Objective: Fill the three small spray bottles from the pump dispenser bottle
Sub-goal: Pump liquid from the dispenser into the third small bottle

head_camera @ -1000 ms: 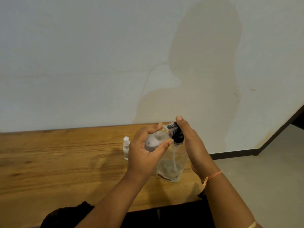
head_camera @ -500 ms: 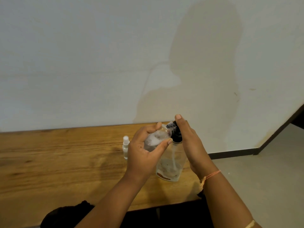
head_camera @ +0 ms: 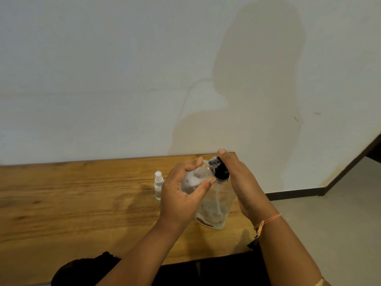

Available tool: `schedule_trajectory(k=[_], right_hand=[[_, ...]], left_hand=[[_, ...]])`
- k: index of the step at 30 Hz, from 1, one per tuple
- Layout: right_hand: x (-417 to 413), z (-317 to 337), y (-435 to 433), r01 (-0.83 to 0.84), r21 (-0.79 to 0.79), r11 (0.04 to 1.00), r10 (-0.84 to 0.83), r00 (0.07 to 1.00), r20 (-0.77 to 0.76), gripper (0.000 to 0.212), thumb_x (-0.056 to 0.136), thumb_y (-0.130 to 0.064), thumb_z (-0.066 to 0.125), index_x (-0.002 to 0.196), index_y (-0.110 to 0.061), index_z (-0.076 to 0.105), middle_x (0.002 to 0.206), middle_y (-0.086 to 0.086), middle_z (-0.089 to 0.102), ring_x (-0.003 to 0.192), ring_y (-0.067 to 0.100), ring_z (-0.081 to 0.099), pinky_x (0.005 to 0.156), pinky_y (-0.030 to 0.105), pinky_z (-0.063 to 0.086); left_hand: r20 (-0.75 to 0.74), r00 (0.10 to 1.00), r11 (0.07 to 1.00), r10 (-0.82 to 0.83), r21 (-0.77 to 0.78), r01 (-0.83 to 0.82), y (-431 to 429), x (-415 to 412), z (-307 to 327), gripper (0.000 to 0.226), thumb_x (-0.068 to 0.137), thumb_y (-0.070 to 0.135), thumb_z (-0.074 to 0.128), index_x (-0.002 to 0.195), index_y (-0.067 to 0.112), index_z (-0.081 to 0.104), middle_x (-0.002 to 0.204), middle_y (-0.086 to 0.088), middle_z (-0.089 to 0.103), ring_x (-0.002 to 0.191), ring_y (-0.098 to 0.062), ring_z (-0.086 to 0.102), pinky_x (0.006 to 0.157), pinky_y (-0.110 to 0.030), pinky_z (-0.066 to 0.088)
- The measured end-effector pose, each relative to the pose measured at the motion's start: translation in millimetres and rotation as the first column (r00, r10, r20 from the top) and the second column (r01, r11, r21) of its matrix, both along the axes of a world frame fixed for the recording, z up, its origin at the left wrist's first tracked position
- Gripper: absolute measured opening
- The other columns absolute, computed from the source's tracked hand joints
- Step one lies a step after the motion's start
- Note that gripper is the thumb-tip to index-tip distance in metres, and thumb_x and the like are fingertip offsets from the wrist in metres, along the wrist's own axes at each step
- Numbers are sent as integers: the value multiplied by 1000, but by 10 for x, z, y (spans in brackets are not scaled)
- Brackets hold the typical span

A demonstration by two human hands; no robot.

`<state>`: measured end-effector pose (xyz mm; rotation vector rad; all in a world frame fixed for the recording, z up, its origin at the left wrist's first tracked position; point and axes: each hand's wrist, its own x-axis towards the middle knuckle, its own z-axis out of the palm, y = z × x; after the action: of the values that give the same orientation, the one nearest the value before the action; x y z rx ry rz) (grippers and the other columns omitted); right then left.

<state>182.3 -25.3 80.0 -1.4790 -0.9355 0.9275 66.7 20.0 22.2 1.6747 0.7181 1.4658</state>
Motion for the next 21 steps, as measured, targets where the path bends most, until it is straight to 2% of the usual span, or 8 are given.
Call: schedule_trajectory(k=[3,6,9,12,14,17,18,21], right_hand=[[-34,21,-11,-30,29,999,30,999,-16,37,86,-59,39,71,-47,70,96,-6,71,97,7,63,87,26,44],[-28,23,-9,-35,31,999,36,999,-12,36,80,-65,39,73,-48,69,100,-4,70,100,9,62,93,30,43],[3,6,-3,-18,23,1000,18,999,-30,37,85,-58,41,72,-39,70,96,-1,69,96,12,62,87,28,44],[27,-15,-5,-19,4,1000,19,999,-31,34,88,-51,45,79,-31,71,97,5,70,97,18,63,87,31,46],[23,-28,10,-15,-10,1000,15,1000,-17,35,92,-46,44,86,-23,70,96,5,70,94,15,64,79,24,47],[-13,-13,13,14,4,1000,-14,1000,-5,33,95,-42,42,80,-25,66,81,-10,67,73,-6,61,62,8,44],[-22,-2,6,24,9,1000,-24,1000,-7,33,95,-42,42,77,-27,65,78,-13,64,69,-8,60,59,6,42],[-28,4,-10,7,21,1000,-7,1000,-2,38,91,-50,41,72,-32,68,88,-5,68,84,2,61,68,16,42]], left_hand=[[6,1000,999,11,35,-11,19,-5,41,35,68,38,74,100,47,62,106,25,64,106,-2,61,90,-22,50],[-2,1000,998,25,55,-25,21,8,62,34,68,39,73,98,48,61,105,27,63,104,0,60,86,-14,48],[-6,1000,998,25,64,-25,19,13,67,36,69,38,73,101,47,61,106,26,63,105,-1,60,86,-13,47],[5,1000,999,8,32,-8,4,10,11,37,69,38,73,105,43,62,109,19,65,107,-6,61,90,-26,50],[-9,1000,1000,18,12,-18,-3,-1,-36,38,69,39,73,106,39,62,109,16,65,108,-9,61,91,-34,52],[-23,999,999,33,3,-33,-1,-10,-55,40,69,40,73,107,36,61,109,15,65,107,-11,62,89,-38,54],[-22,999,999,36,8,-35,-2,-6,-45,40,69,40,73,107,35,61,109,15,65,107,-11,62,89,-37,54],[-7,999,998,47,43,-47,3,5,1,38,70,37,74,106,36,62,108,16,65,106,-8,62,89,-31,53]])
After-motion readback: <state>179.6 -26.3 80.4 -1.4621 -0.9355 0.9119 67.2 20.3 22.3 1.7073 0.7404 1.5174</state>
